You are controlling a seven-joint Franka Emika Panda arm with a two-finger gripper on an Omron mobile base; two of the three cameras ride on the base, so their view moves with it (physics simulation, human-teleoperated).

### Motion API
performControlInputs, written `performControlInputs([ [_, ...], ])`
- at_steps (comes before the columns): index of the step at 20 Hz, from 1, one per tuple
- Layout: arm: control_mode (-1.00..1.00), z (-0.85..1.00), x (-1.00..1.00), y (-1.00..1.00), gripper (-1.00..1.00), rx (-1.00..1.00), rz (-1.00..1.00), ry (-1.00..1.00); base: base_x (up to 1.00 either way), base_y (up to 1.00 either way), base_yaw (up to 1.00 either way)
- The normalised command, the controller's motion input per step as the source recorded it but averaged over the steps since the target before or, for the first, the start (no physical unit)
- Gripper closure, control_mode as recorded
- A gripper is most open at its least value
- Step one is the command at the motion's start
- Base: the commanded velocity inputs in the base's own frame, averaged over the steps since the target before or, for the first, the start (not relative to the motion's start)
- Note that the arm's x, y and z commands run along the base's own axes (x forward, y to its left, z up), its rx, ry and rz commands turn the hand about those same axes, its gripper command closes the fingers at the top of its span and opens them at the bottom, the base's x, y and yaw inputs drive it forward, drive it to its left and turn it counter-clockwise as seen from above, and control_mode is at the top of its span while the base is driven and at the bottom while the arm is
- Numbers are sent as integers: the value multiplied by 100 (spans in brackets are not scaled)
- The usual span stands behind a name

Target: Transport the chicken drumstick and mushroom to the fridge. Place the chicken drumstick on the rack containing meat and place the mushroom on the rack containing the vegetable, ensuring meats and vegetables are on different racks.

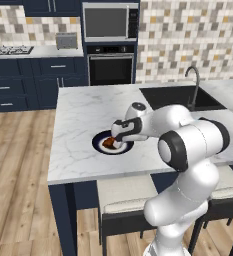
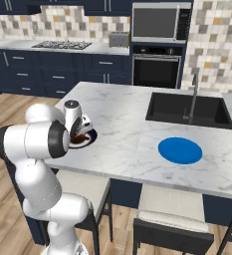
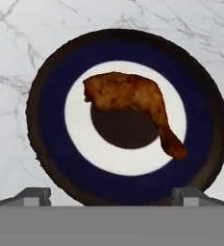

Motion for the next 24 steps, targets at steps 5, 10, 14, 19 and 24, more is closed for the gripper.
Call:
performControlInputs([
  [5, -100, -15, 26, 0, -100, 0, 0, 1, 0, 0, 0],
  [10, -100, -12, 26, 0, -100, 0, 0, 5, 0, 0, 0],
  [14, -100, -21, 27, 0, -100, 0, 0, 10, 0, 0, 0],
  [19, -100, -22, 36, 0, -100, 0, 0, 5, 0, 0, 0],
  [24, -100, -20, 30, 0, -100, 0, 0, 1, 0, 0, 0],
])
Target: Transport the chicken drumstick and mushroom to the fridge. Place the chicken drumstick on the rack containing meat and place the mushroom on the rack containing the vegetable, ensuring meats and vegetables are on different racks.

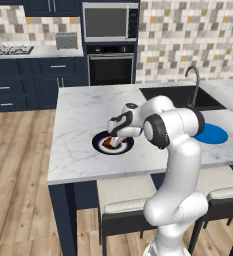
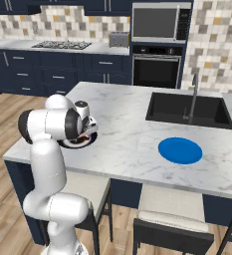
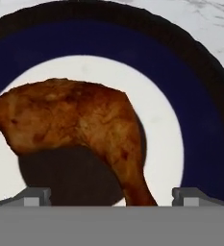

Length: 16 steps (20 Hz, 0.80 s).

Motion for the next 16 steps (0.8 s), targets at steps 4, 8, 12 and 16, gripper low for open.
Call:
performControlInputs([
  [4, -100, -22, 27, 0, -100, 0, 0, 1, 0, 0, 0],
  [8, -100, -30, 28, 0, -100, 0, 0, 2, 0, 0, 0],
  [12, -100, -28, 20, 0, -100, 0, 0, 1, 0, 0, 0],
  [16, -100, -40, 1, 23, 100, 0, 0, 1, 0, 0, 0],
])
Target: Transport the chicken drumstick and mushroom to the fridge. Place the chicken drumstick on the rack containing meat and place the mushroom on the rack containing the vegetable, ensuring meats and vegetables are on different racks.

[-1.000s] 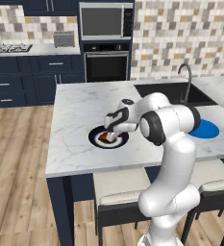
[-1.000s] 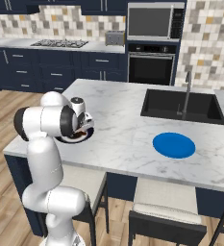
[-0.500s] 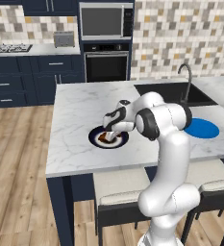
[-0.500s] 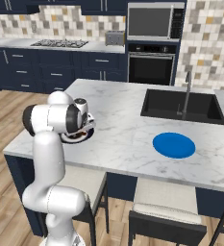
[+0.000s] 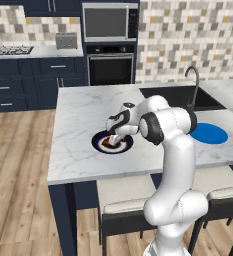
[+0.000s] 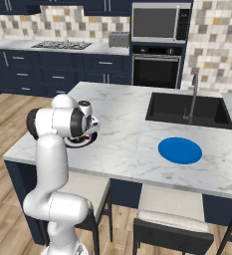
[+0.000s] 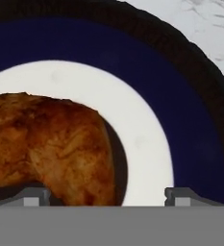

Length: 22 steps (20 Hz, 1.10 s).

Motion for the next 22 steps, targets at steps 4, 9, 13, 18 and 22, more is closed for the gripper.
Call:
performControlInputs([
  [4, -100, -48, -3, 34, 100, 0, 0, 0, 0, 0, 0],
  [9, -100, -45, -11, 32, 100, 0, 0, 0, 0, 0, 0],
  [13, -100, -46, -19, 32, 100, -3, 0, 0, 0, 0, 0],
  [18, -100, -12, -53, 30, 100, -4, 0, -7, 0, 0, 0],
  [22, -100, 7, -71, 10, 100, -1, 0, -13, 0, 0, 0],
])
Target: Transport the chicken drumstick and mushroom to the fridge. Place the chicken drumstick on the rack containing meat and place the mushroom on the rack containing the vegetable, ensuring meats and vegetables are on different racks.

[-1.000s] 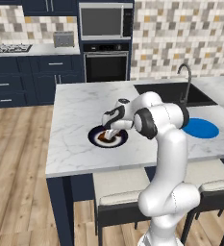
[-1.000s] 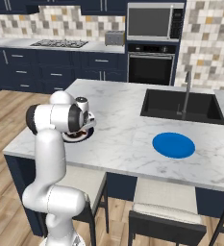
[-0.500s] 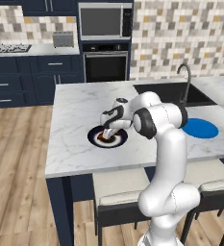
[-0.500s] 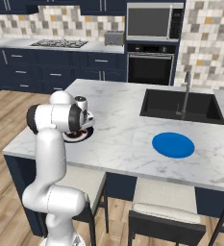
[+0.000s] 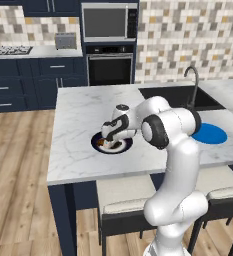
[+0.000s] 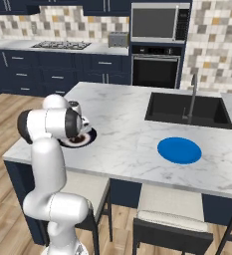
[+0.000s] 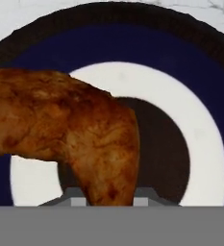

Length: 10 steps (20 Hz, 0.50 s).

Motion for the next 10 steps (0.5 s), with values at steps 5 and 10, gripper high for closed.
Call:
performControlInputs([
  [5, -100, 37, -77, 0, 100, 0, -1, -12, 0, 0, 0],
  [10, -100, 59, -95, -8, 100, 0, -14, -15, 0, 0, 0],
])
